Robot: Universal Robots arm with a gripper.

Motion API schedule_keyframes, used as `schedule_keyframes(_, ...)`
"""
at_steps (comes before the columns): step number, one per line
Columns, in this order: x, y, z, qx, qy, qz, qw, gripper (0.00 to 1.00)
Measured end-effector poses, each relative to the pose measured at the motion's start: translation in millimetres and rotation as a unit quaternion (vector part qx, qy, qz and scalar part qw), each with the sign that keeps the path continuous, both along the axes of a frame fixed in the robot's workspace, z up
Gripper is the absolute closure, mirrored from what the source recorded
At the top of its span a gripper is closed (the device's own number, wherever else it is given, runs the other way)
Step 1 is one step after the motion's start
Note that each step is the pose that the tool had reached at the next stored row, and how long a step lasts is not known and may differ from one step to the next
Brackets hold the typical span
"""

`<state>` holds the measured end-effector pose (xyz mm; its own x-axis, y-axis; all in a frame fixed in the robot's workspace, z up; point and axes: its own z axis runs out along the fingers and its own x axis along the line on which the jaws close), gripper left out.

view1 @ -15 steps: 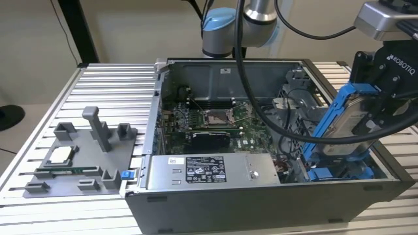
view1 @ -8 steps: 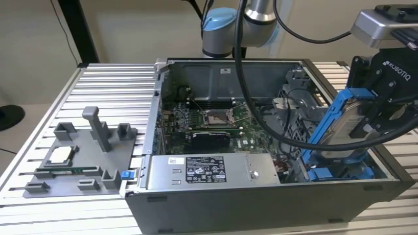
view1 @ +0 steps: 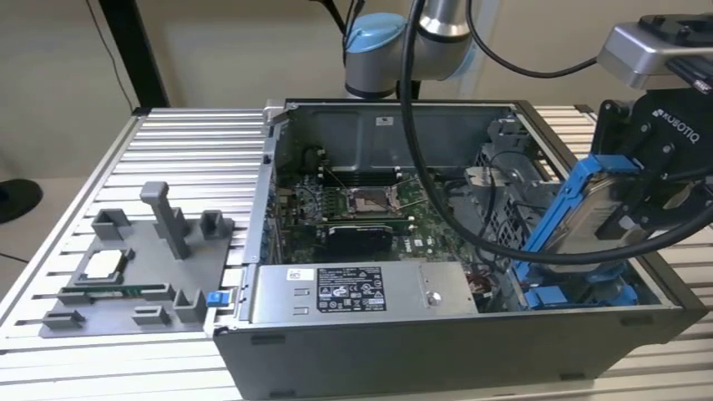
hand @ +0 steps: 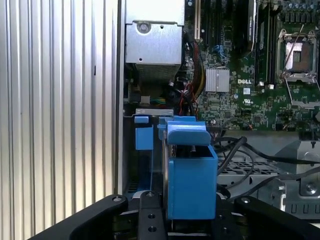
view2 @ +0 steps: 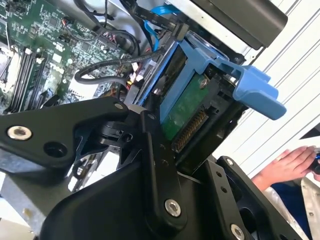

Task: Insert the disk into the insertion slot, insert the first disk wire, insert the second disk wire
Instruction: 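Insert the disk into the insertion slot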

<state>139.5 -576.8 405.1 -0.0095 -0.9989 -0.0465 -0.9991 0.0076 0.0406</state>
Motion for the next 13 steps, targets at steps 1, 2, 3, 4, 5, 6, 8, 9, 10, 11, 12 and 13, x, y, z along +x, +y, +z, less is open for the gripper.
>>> schedule_keyframes(1, 0.1, -0.3, -0.5, 0.0, 0.0, 0.0, 1.0, 1.0)
schedule_keyframes(2, 0.3, -0.7, -0.8, -0.0001, 0.0, 0.0, 1.0, 1.0)
schedule_keyframes(3, 0.6, -0.9, -1.4, 0.0, 0.0, 0.0, 1.0, 1.0)
schedule_keyframes(4, 0.7, -0.9, -1.8, -0.0002, 0.0, 0.0, 1.0, 1.0)
schedule_keyframes(5, 0.7, -0.9, -2.3, -0.0003, 0.0, 0.0, 1.0, 1.0)
schedule_keyframes(6, 0.7, -1.0, -3.3, -0.0003, 0.0, 0.0, 1.0, 1.0)
schedule_keyframes(8, 0.7, -1.0, -6.2, -0.0002, 0.0, 0.0, 1.0, 1.0)
schedule_keyframes(9, 0.7, -1.0, -7.9, -0.0001, 0.0, 0.0, 1.0, 1.0)
schedule_keyframes(10, 0.7, -1.0, -9.6, -0.0001, 0.0, 0.0, 1.0, 1.0)
schedule_keyframes(11, 0.7, -1.0, -11.5, -0.0001, 0.0, 0.0, 1.0, 1.0)
schedule_keyframes(12, 0.7, -1.0, -13.3, -0.0001, 0.0, 0.0, 1.0, 1.0)
schedule_keyframes(13, 0.7, -1.0, -15.1, -0.0001, 0.0, 0.0, 1.0, 1.0)
